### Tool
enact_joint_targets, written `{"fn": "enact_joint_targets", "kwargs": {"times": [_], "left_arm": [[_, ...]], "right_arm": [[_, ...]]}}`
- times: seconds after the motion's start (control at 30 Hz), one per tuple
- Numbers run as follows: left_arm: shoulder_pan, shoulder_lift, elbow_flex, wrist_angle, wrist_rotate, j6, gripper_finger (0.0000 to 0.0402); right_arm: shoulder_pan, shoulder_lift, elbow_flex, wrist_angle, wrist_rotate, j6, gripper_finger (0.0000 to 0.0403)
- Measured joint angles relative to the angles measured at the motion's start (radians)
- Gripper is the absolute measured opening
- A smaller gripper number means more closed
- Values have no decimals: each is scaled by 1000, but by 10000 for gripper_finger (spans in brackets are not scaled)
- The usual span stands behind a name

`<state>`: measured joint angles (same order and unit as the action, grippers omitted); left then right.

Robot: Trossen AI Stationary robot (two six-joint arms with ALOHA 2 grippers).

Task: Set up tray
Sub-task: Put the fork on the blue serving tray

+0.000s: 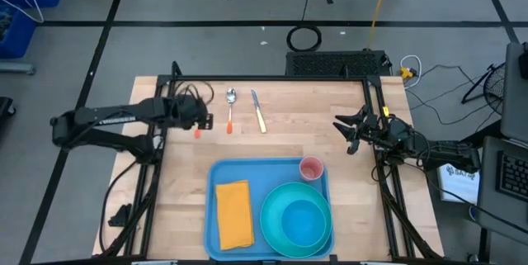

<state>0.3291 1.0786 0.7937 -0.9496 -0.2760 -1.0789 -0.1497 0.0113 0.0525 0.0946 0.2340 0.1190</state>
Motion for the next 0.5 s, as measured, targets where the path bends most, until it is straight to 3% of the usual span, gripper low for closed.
{"fn": "enact_joint_targets", "kwargs": {"times": [0.1,0.23,0.5], "left_arm": [[157,30,-40,96,76,105,262],[319,95,-43,108,146,221,262],[492,232,-43,160,220,322,262]], "right_arm": [[0,0,0,0,0,0,123],[0,0,0,0,0,0,123],[0,0,0,0,0,0,123]]}}
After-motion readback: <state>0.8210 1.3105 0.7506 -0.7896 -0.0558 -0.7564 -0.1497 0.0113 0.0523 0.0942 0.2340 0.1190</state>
